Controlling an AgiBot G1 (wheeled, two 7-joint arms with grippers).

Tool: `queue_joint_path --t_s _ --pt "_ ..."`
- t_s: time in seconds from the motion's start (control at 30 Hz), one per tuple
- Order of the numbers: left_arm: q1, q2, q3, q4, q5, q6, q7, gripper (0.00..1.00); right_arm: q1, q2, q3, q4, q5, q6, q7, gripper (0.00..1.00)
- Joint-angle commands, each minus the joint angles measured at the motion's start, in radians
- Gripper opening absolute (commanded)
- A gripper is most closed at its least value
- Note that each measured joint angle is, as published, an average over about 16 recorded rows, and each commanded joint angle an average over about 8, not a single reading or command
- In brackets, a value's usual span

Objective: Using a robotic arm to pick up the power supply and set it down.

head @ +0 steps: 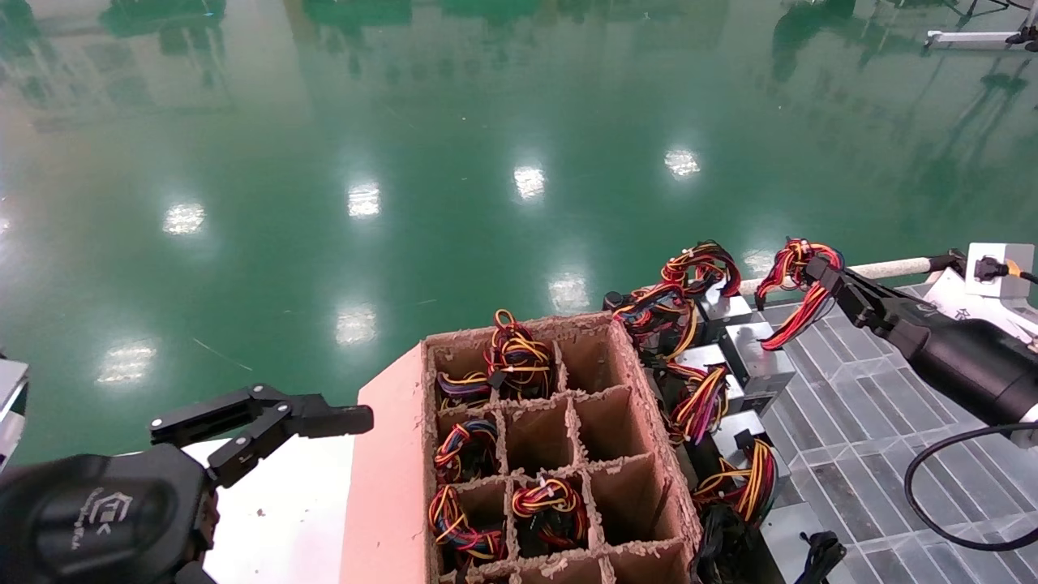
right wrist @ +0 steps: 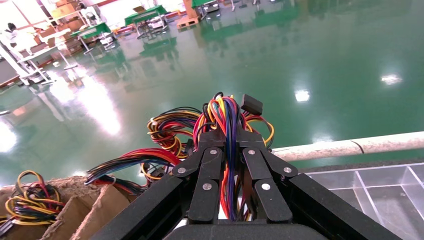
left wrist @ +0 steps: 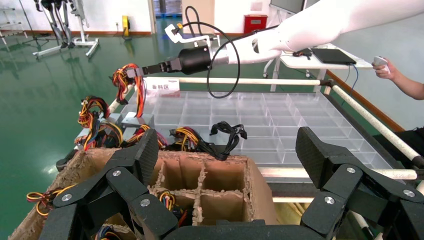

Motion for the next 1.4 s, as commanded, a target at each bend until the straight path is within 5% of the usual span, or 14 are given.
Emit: queue_joint_path --t_s 0.03,0.6,0.67,0.87,0.93,1.4 --pt "0.0 0.0 0.0 0.0 0.0 0.0 0.0 1.0 -0.003 0.002 0.001 0.005 0.002 -0.003 0.005 0.0" --pt "0.0 0.0 0.0 0.0 0.0 0.0 0.0 1.0 -0.013 0.012 -0.018 0.025 -0.027 -0.032 0.036 0.0" --pt "0.0 0.0 0.0 0.0 0.0 0.0 0.0 1.0 -0.014 0.01 -0.021 0.025 -0.031 -0.026 0.038 0.1" --pt "0.0 0.0 0.0 0.0 0.0 0.0 0.0 1.0 -0.015 0.006 -0.031 0.025 -0.045 -0.01 0.043 0.85" --pt "0.0 0.0 0.0 0.0 0.0 0.0 0.0 1.0 -0.015 0.006 -0.033 0.026 -0.046 -0.008 0.044 1.0" --pt "0.0 0.0 0.0 0.0 0.0 0.0 0.0 1.0 -0.007 0.002 -0.038 0.033 -0.055 -0.016 0.049 1.0"
